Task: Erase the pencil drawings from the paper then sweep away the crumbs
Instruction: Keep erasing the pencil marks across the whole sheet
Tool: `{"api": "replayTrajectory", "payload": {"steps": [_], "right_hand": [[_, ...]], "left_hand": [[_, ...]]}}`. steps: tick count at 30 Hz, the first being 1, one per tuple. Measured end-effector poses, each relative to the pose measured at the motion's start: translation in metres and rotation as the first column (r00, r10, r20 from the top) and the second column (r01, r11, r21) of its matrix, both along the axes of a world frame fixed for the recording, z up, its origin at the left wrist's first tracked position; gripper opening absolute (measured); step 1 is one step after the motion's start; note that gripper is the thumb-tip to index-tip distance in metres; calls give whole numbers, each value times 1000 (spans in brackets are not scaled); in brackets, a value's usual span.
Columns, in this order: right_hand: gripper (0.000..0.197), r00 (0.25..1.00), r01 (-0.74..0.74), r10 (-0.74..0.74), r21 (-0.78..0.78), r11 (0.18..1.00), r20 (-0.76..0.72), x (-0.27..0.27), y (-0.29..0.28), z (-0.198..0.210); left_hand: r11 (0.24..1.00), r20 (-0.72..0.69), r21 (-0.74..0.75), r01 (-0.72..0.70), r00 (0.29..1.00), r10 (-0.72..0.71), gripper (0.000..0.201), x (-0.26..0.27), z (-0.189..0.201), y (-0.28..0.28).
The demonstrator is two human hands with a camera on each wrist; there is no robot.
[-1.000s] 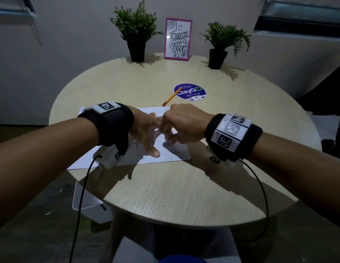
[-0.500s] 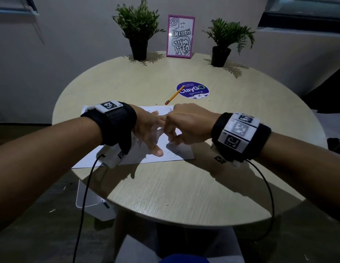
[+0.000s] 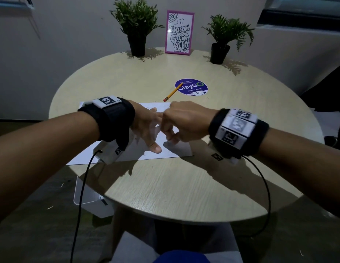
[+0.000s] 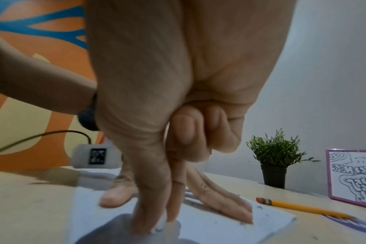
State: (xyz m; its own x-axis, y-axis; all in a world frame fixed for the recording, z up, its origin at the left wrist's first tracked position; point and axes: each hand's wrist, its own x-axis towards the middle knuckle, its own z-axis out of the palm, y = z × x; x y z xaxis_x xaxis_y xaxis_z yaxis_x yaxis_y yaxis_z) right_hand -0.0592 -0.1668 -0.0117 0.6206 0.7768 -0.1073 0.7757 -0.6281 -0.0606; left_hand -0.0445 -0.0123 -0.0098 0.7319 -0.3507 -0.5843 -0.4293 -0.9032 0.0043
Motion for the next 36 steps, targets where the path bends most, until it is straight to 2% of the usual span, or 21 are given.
{"api": "replayTrajectory", "payload": {"steps": [1,3,4,6,8,9,11,12,14,15,17,18,21,25,28,29,32,33,36], "right_hand": [[13,1000,-14,15,33,999,-19,-5,-8,-2],[11,998,-24,24,-10,1000,-51,-18,-24,-2],[7,998,-25,20,-78,997,-68,-22,-29,1],[4,996,-31,17,-167,985,-88,-23,-29,7],[4,999,-7,0,-140,990,-45,-14,-17,14],[8,1000,12,-12,-103,995,-3,-7,-9,15],[9,999,26,-24,-50,998,33,3,6,14],[9,999,28,-26,-40,999,32,5,9,11],[14,1000,26,-26,-33,999,18,2,4,3],[16,1000,19,-19,-26,999,4,-4,-3,0],[14,999,-5,4,-33,999,-49,-18,-20,0],[11,997,-16,10,-72,997,-80,-23,-28,3],[4,993,-30,10,-169,985,-120,-24,-27,12],[11,1000,4,-4,-47,999,-11,0,6,15],[6,1000,-11,12,-33,999,18,3,13,5],[9,1000,-16,16,-9,1000,1,-1,8,2],[18,995,-26,23,-27,999,-93,-17,-17,1],[17,991,-33,23,-76,997,-133,-21,-23,4],[2,987,-56,27,-181,982,-159,-17,-21,11]], "left_hand": [[1000,-4,-1,-7,1000,7,43,3,-3,2],[999,-51,12,45,998,-45,109,9,-11,8],[999,-59,11,44,997,-43,120,12,-15,10],[999,-53,4,49,997,-49,116,11,-14,9],[999,-57,16,46,997,-45,99,6,-7,6],[1000,-43,4,20,999,-19,78,1,-2,2],[999,-30,0,-34,999,34,24,-4,4,-2],[1000,-31,26,-1,1000,2,22,-5,6,-3],[999,3,42,16,1000,-16,22,-2,5,-2],[999,-4,37,-4,1000,4,37,-2,4,-1],[998,-55,45,48,997,-45,109,7,-6,5],[996,-61,52,66,996,-62,123,10,-12,7],[997,-68,12,72,995,-71,122,16,-18,10],[999,-60,-44,23,998,-26,79,7,-9,5],[999,-78,-30,-16,997,14,58,7,-9,5],[1000,-71,-28,-9,997,7,62,10,-10,6],[998,-59,-8,59,996,-60,113,18,-18,10],[998,-58,-5,65,996,-66,121,19,-20,11],[997,-54,15,71,996,-70,122,16,-17,10]]}}
